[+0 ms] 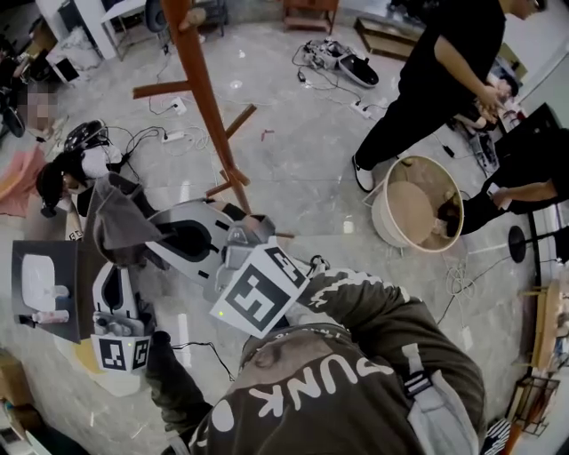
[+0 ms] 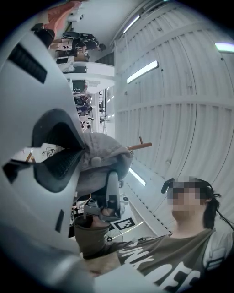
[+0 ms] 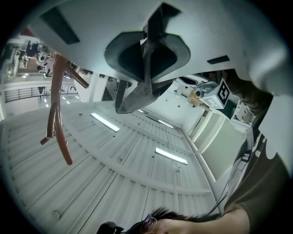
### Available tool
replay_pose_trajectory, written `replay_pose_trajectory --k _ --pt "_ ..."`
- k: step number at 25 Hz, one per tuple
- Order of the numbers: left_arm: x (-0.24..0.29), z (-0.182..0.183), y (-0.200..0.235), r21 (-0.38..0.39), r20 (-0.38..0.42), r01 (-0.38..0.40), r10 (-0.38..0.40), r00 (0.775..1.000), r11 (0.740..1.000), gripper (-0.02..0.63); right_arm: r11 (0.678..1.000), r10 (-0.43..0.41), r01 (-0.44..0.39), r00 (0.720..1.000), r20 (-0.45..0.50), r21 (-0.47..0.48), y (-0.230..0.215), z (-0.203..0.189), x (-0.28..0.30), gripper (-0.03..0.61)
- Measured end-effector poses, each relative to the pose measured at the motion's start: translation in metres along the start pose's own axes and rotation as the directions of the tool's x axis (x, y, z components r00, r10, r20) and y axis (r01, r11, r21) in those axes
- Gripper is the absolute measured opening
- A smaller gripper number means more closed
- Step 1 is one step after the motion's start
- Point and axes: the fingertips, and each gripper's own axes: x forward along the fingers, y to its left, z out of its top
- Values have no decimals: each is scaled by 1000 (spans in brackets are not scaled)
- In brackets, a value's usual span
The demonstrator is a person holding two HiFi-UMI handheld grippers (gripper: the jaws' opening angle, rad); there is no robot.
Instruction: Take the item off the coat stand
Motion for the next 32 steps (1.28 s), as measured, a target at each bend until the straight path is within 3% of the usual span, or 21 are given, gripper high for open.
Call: replay_pose_trajectory --k 10,23,32 --pt "-4 23 -68 24 7 43 -43 999 999 5 997 -70 73 994 -78 31 8 -25 -95 23" --pt "-44 71 -194 81 13 80 -81 997 993 5 985 -172 173 977 -129 -3 25 -16 -243 23" --pt "-65 101 -223 97 33 86 -89 995 992 5 965 -249 256 962 -111 57 12 -7 -306 23"
